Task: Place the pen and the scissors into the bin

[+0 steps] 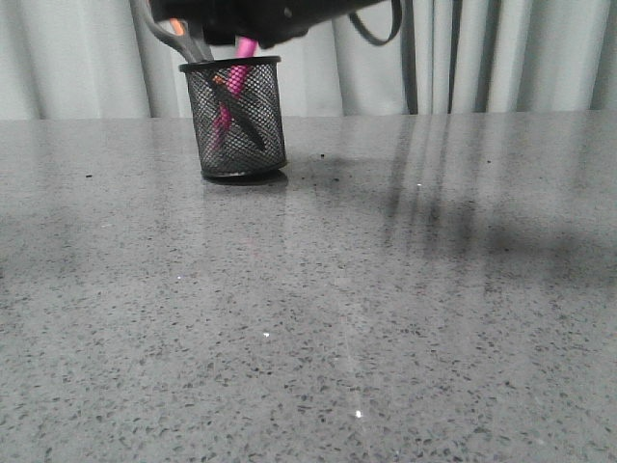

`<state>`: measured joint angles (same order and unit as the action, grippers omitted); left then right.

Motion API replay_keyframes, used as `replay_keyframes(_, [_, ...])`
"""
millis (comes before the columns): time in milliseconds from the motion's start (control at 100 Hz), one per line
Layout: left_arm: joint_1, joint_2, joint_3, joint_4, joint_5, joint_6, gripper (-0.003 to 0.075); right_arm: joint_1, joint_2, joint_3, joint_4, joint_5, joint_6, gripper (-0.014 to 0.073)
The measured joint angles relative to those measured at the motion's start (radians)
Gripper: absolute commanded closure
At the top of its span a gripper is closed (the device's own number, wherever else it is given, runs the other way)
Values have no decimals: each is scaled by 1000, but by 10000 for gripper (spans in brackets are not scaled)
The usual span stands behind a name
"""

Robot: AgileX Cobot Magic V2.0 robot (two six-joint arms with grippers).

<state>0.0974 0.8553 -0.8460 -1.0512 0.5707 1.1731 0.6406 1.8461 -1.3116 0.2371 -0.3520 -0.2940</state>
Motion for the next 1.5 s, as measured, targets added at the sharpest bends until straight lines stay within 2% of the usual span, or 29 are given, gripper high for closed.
replay_keyframes(150, [0,0,0,0,0,0,739,0,-53,0,-1,-41,-14,274])
replay_keyframes(220, [0,0,0,0,-2,0,740,-6,-96,0,-1,-45,-36,331])
replay_keyframes(290, [0,0,0,0,-2,0,739,-20,-152,2,-2,-47,-55,438])
replay_keyframes(400, [0,0,0,0,-4,0,740,-61,-260,27,-4,-53,-68,669])
replay_keyframes(550, [0,-2,0,0,-4,0,740,-144,-428,107,-4,-27,-72,664])
replay_keyframes(670, [0,-28,29,-6,-41,0,740,-218,-579,236,-4,-14,-72,664])
replay_keyframes(960, [0,-287,322,-99,-265,53,740,-370,-948,670,-4,5,-72,664])
replay_keyframes(1230, [0,-608,578,-140,-353,56,740,-389,-1291,1059,-2,-25,-72,664])
replay_keyframes(1370, [0,-740,649,-144,-355,56,739,-389,-1431,1177,50,-25,-74,664])
replay_keyframes(1500, [0,-820,685,-148,-355,56,739,-389,-1532,1215,88,-9,-74,664])
